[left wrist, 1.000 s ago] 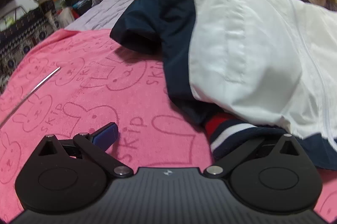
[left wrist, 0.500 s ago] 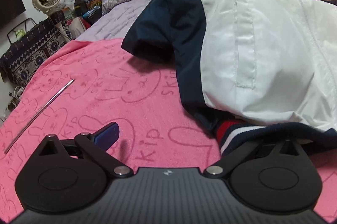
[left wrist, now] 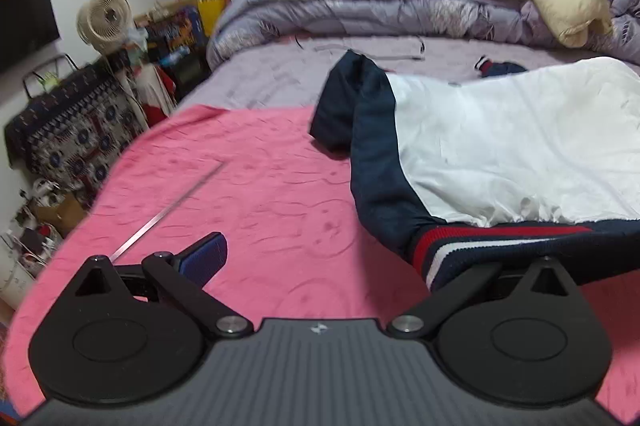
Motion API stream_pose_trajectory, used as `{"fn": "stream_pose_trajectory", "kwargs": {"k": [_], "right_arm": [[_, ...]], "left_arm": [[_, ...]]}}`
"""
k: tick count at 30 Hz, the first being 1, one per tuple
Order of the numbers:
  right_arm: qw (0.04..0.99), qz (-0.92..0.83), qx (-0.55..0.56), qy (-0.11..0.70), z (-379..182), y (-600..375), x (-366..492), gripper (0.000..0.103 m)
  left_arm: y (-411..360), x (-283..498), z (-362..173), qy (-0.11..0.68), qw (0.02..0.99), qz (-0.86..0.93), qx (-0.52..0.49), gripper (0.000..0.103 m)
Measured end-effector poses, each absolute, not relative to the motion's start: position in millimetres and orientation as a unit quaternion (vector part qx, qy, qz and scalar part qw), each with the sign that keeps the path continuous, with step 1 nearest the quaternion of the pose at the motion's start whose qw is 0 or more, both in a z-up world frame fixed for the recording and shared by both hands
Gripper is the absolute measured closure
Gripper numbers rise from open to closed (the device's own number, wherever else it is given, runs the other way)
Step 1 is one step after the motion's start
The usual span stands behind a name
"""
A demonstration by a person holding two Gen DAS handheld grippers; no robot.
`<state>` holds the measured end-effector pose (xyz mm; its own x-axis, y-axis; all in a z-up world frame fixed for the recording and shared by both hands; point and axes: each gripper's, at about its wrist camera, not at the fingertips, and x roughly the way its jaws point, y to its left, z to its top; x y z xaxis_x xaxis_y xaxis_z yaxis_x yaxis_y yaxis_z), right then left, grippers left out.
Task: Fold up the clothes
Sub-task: 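Lift the hem with both grippers and unfold the jacket flat across the towel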
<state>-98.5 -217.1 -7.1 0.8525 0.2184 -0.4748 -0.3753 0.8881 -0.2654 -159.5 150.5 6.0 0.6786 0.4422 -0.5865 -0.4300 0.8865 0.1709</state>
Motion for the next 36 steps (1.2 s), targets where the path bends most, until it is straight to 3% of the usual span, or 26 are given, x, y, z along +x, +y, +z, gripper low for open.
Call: {"fn": "stream_pose_trajectory", "kwargs": {"k": [6, 13, 16, 18, 20, 27, 36], "right_arm": [[0.940, 0.166, -0.178, 0.239, 5, -249, -170, 0.055], [0.882, 0.222, -0.208, 0.360, -60, -245, -193, 0.053], [0.850, 0.266, -0.227, 0.393, -71, -239, -192, 0.051], [0.840, 0.293, -0.221, 0.400, -66, -247, -193, 0.036], [0.836, 0.310, -0.203, 0.404, -59, -258, -194, 0.029], [0.855, 0.343, -0.109, 0.373, -23, -265, -176, 0.030], [0.849, 0.389, -0.123, 0.335, -65, -85, -121, 0.040]], "left_arm": [[137, -243, 20, 0.320, 0.917, 0.238, 0.015, 0.000], [124, -270, -49, 0.440, 0.867, 0.224, 0.063, 0.000], [117, -271, -55, 0.442, 0.868, 0.205, 0.100, 0.000], [112, -277, -53, 0.434, 0.873, 0.184, 0.126, 0.000], [109, -282, -53, 0.428, 0.876, 0.164, 0.151, 0.000], [105, -276, -63, 0.434, 0.871, 0.149, 0.176, 0.000], [110, -295, -59, 0.434, 0.880, 0.121, 0.151, 0.000]]}}
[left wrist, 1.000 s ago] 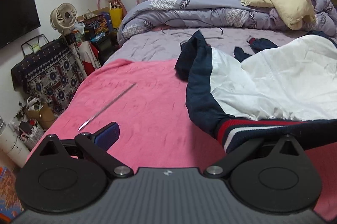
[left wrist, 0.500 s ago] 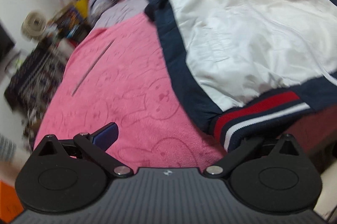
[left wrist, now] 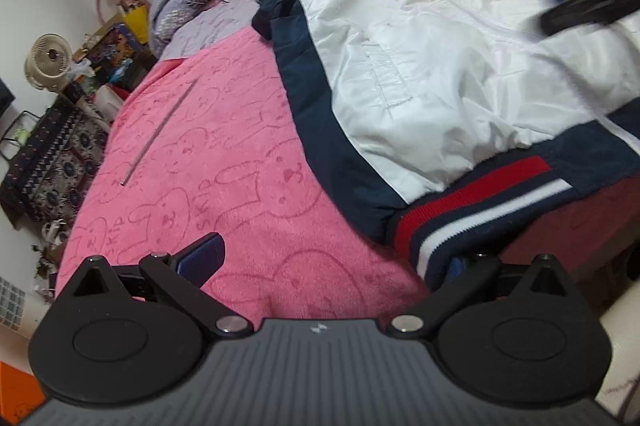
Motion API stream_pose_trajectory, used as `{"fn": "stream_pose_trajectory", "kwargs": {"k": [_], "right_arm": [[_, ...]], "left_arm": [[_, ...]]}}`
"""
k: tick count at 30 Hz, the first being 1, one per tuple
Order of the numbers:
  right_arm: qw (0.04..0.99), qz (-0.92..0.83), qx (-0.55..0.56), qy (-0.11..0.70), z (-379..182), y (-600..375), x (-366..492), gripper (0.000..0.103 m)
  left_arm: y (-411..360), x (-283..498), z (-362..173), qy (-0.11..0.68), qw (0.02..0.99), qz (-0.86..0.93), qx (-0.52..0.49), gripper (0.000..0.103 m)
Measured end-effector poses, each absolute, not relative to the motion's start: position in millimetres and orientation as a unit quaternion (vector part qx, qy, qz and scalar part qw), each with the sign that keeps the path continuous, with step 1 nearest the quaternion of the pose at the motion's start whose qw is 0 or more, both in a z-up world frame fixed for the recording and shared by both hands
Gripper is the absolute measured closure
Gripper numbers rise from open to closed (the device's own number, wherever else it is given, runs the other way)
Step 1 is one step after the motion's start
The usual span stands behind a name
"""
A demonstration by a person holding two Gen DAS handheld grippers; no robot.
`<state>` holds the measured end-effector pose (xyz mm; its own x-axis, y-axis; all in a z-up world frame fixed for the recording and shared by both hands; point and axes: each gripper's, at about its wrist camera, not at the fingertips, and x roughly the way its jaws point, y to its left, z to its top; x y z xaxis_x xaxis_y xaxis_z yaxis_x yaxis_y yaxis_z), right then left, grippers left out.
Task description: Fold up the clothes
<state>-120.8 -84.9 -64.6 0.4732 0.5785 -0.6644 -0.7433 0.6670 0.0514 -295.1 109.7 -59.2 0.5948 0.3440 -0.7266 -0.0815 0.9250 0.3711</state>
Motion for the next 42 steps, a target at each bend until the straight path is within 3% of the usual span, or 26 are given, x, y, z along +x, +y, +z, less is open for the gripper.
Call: {"fn": "stream_pose_trajectory", "kwargs": {"k": [5, 8, 15, 18, 24, 27, 28, 29, 30, 32, 35, 37, 39, 42], "right_arm": [[0.866, 0.359, -0.153, 0.312, -91, -67, -134, 0.039], [0.842, 0.403, -0.106, 0.343, -87, -94, -128, 0.037], [0.808, 0.455, -0.168, 0.335, -72, -95, -151, 0.031], [0.818, 0.454, -0.119, 0.333, -56, -103, -135, 0.032], [0.883, 0.288, -0.137, 0.344, -60, -137, -67, 0.032], [0.917, 0.176, -0.079, 0.350, -61, -201, -42, 0.042], [0.924, 0.122, -0.051, 0.358, -63, -227, -36, 0.040], [0.928, 0.047, -0.031, 0.369, -66, -251, -32, 0.023], [0.924, -0.010, 0.007, 0.383, -70, -277, -30, 0.015], [0.904, -0.070, 0.041, 0.420, -75, -308, -31, 0.025], [0.931, -0.011, 0.031, 0.363, -55, -310, -49, 0.026], [0.947, 0.039, -0.001, 0.319, -31, -283, -39, 0.024], [0.950, 0.098, -0.055, 0.291, -13, -235, -13, 0.012], [0.947, 0.130, -0.144, 0.258, -12, -156, 37, 0.011]], "left_arm": [[128, -322, -50, 0.438, 0.889, 0.076, 0.113, 0.000], [146, -336, -38, 0.434, 0.894, 0.073, 0.084, 0.000], [160, -317, 9, 0.316, 0.939, 0.135, 0.007, 0.000], [128, -275, -1, 0.307, 0.948, 0.079, 0.038, 0.000], [57, -203, -54, 0.335, 0.939, -0.014, 0.077, 0.000], [46, -195, -86, 0.378, 0.923, -0.008, 0.075, 0.000], [49, -200, -89, 0.373, 0.926, -0.009, 0.064, 0.000], [53, -204, -91, 0.367, 0.929, -0.009, 0.052, 0.000], [57, -206, -91, 0.370, 0.928, -0.010, 0.048, 0.000], [60, -206, -82, 0.382, 0.923, -0.008, 0.053, 0.000], [56, -203, -57, 0.355, 0.933, -0.022, 0.063, 0.000], [45, -190, -50, 0.346, 0.935, -0.032, 0.075, 0.000], [31, -176, -57, 0.353, 0.931, -0.041, 0.081, 0.000], [18, -159, -88, 0.390, 0.916, -0.053, 0.074, 0.000]]}}
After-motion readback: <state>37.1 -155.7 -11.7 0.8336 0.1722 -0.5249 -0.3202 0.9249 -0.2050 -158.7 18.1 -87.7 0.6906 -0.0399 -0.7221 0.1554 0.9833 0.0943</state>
